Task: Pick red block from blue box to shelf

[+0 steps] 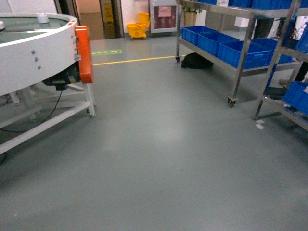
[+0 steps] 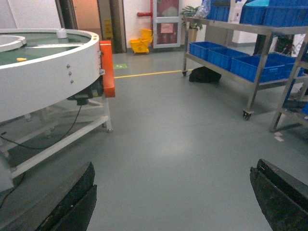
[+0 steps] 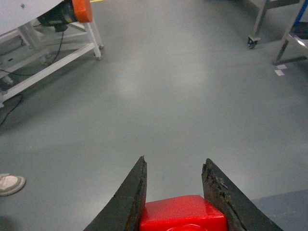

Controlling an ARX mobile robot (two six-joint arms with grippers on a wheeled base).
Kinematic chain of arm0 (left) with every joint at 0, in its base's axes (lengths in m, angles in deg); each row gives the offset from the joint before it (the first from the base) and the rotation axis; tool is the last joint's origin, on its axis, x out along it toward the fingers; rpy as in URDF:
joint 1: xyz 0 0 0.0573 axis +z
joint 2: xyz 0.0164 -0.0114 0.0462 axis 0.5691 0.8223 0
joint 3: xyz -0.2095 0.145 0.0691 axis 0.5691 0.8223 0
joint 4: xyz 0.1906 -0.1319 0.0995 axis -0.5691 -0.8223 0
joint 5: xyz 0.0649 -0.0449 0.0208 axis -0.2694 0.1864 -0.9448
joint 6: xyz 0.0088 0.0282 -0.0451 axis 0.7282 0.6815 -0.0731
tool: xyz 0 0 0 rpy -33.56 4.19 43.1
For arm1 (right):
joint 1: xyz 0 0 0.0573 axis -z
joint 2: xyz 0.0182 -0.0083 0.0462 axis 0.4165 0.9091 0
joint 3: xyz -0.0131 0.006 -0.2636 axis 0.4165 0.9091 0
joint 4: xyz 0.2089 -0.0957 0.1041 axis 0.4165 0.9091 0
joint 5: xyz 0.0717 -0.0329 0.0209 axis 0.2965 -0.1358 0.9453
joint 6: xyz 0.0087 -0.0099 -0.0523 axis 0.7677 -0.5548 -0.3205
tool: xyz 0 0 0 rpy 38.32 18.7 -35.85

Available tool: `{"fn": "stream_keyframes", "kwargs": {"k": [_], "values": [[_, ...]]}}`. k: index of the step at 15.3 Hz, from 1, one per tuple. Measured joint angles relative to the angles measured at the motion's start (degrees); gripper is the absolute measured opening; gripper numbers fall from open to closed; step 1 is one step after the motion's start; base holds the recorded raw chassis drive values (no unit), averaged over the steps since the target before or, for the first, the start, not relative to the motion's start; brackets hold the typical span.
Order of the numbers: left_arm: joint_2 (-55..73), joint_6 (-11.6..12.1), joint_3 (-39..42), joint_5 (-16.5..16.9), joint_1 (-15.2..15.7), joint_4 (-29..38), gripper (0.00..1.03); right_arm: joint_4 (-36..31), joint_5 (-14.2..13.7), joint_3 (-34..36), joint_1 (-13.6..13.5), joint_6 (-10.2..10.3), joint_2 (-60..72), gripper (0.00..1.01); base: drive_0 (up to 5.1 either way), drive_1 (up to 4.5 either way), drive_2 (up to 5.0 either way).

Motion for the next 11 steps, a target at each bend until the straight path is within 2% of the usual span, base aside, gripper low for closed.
{"fn": "stream_keyframes", "kwargs": {"k": [8,11], "values": [[0.0,0.0,0.0,0.0,0.0,0.3,0.98,-0.1,0.0,0.0,0.0,0.0,-0.3,0.28,-1.6,-1.60,-1.6],[0.0,0.0,0.0,0.0,0.0,0.2,0.98,-0.1,0.0,0.0,0.0,0.0,-0.7,0.28,-0.3,3.91,-4.5]]}}
